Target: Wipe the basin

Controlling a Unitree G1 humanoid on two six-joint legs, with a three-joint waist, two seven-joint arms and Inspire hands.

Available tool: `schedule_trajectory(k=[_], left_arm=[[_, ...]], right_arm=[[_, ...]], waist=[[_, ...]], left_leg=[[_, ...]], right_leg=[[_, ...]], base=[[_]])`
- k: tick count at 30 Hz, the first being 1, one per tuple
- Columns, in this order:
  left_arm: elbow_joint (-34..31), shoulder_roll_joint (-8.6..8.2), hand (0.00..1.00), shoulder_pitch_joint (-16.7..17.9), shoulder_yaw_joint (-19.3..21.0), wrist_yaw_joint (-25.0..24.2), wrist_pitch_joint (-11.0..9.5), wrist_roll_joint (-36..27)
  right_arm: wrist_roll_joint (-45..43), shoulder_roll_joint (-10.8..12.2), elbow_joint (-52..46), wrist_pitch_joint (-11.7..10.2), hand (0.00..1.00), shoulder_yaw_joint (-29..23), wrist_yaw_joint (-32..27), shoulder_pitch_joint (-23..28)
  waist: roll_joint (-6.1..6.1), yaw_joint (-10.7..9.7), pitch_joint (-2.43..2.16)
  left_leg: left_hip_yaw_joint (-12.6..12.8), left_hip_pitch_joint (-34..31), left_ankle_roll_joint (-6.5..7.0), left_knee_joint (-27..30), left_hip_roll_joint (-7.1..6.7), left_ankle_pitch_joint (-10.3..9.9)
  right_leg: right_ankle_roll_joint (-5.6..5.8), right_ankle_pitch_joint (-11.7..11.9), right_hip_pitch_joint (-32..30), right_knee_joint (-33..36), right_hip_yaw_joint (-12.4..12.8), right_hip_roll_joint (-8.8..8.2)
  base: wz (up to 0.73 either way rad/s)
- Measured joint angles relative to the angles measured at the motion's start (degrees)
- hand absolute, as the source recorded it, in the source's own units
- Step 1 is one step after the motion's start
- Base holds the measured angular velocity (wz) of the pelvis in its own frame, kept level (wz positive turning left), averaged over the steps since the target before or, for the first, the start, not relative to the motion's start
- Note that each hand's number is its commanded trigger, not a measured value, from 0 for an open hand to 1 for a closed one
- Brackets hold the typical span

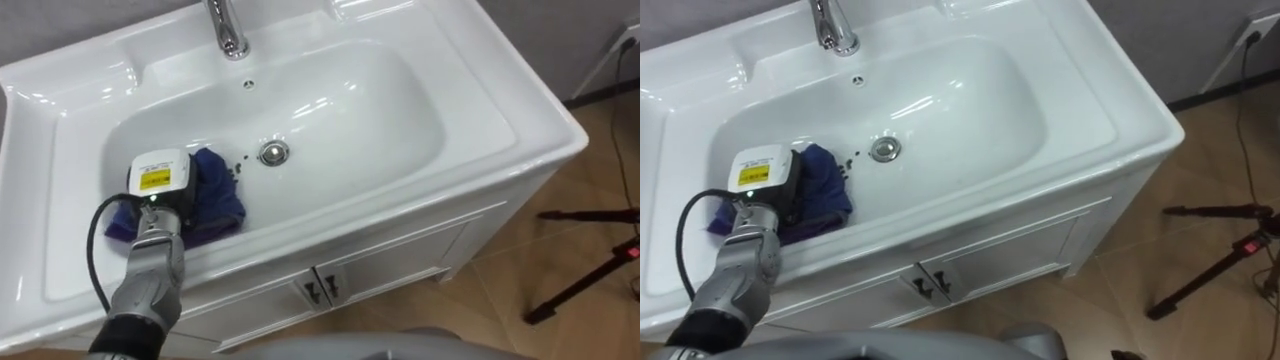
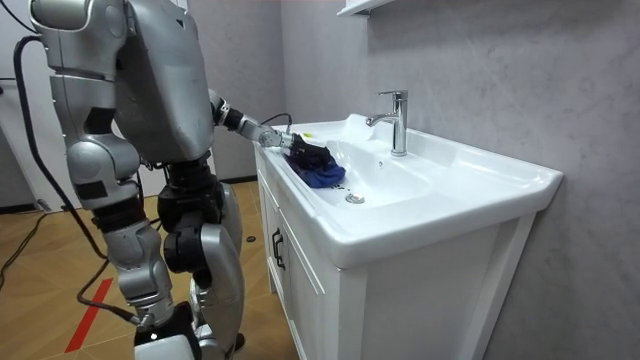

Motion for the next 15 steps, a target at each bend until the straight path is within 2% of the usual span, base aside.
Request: schedule_trajectory(k=[4,6,11,15], left_arm=[[0.05,-0.55,1.00,-1.31,-0.18,-0.65,0.14,0.01],[0.01,-0.58,1.00,-1.79,-0.24,-1.03,0.17,0.03],[0.01,-0.81,1.00,-2.23,-0.41,-2.32,0.39,0.04],[-0.15,-1.21,1.00,-2.45,-1.24,-3.72,1.17,-0.08]], right_arm=[[-0.04,0.99,-0.02,0.75,0.00,0.00,-0.09,-0.05],[-0.19,1.32,-0.06,1.02,0.00,-0.04,-0.09,-0.02],[-1.81,1.48,-0.80,1.02,0.00,-0.08,-0.09,-0.17],[-3.37,1.57,-1.01,1.18,0.00,-0.04,0.10,-0.31]], waist=[[-1.22,-0.09,0.31],[-1.38,-0.19,0.44],[-0.96,-1.01,0.47],[-0.19,-1.68,0.27]], left_leg=[[0.03,0.16,0.01,-0.08,-0.02,-0.01],[0.10,0.11,0.03,-0.08,-0.04,-0.03],[0.13,0.06,0.05,-0.08,-0.17,-0.04],[1.09,0.02,0.05,-0.07,-0.15,-0.04]], right_leg=[[0.06,0.05,0.07,-0.06,0.14,0.00],[0.13,0.11,0.05,-0.20,0.17,-0.01],[0.19,0.14,-0.01,-0.17,0.47,-0.11],[0.20,0.18,-0.13,-0.04,1.10,-0.07]], base=[[0.00],[0.00],[-0.02],[-0.08]])
